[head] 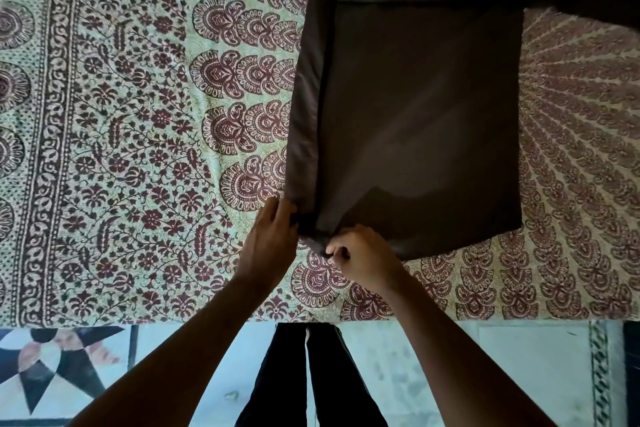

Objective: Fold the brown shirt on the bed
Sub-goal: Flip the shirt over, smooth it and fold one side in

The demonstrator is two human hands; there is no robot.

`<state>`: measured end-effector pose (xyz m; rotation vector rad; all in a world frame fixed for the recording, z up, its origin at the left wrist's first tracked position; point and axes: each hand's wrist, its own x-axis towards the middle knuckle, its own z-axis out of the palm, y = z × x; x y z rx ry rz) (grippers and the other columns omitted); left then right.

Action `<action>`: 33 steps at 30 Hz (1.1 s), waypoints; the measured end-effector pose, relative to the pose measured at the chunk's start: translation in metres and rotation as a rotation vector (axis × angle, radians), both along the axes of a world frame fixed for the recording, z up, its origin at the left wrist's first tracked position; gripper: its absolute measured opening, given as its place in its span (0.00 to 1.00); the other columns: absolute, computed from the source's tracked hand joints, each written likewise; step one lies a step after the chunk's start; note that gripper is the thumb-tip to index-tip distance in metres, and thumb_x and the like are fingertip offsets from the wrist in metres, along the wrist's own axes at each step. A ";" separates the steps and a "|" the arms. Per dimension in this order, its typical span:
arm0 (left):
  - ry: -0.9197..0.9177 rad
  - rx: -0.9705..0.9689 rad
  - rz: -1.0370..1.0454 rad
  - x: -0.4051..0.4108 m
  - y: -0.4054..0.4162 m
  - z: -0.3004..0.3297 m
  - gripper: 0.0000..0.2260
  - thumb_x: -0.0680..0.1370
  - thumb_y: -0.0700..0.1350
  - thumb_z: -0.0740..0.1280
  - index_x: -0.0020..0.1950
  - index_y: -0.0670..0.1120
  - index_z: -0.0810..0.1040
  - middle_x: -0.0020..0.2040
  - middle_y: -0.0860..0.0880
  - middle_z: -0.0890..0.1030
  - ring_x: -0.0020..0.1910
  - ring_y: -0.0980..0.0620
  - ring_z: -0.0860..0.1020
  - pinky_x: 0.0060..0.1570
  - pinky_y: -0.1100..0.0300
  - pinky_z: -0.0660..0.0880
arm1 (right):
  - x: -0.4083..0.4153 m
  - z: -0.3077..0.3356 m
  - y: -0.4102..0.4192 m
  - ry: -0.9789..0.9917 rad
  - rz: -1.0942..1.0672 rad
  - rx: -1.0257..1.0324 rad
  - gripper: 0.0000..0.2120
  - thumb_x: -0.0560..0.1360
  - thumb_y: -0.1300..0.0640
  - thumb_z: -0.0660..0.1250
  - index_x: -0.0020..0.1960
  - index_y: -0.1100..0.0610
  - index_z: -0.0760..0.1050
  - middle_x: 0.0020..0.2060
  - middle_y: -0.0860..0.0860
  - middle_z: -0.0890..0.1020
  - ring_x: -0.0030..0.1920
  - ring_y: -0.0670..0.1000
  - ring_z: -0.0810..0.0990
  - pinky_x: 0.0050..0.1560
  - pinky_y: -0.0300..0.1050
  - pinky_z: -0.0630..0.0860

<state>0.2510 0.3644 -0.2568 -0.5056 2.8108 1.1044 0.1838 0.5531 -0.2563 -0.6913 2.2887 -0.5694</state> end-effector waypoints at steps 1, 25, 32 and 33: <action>0.000 0.035 0.054 -0.002 0.000 0.003 0.09 0.77 0.32 0.67 0.56 0.39 0.74 0.51 0.41 0.75 0.39 0.42 0.75 0.33 0.49 0.75 | -0.001 -0.001 -0.002 -0.009 -0.021 -0.004 0.10 0.75 0.61 0.69 0.50 0.52 0.86 0.47 0.46 0.88 0.49 0.49 0.84 0.48 0.45 0.81; 0.050 -0.273 -0.173 0.005 -0.013 0.002 0.08 0.72 0.35 0.74 0.48 0.42 0.78 0.43 0.44 0.76 0.38 0.42 0.78 0.29 0.53 0.73 | -0.017 0.008 -0.023 -0.332 -0.683 -0.258 0.05 0.80 0.59 0.71 0.49 0.61 0.83 0.41 0.56 0.87 0.36 0.48 0.86 0.39 0.42 0.82; 0.136 -0.255 -0.268 0.009 -0.012 -0.003 0.04 0.75 0.39 0.69 0.48 0.41 0.78 0.50 0.42 0.78 0.46 0.45 0.77 0.37 0.51 0.78 | -0.036 -0.006 -0.074 -0.238 -0.789 -0.301 0.18 0.71 0.52 0.81 0.57 0.54 0.80 0.40 0.53 0.87 0.40 0.51 0.87 0.44 0.51 0.85; 0.130 -0.251 -0.287 0.009 -0.013 -0.004 0.04 0.75 0.39 0.70 0.49 0.41 0.78 0.52 0.42 0.77 0.48 0.45 0.76 0.36 0.52 0.78 | -0.038 -0.007 -0.077 -0.205 -0.776 -0.282 0.18 0.70 0.55 0.82 0.57 0.53 0.80 0.39 0.52 0.86 0.40 0.50 0.86 0.43 0.50 0.84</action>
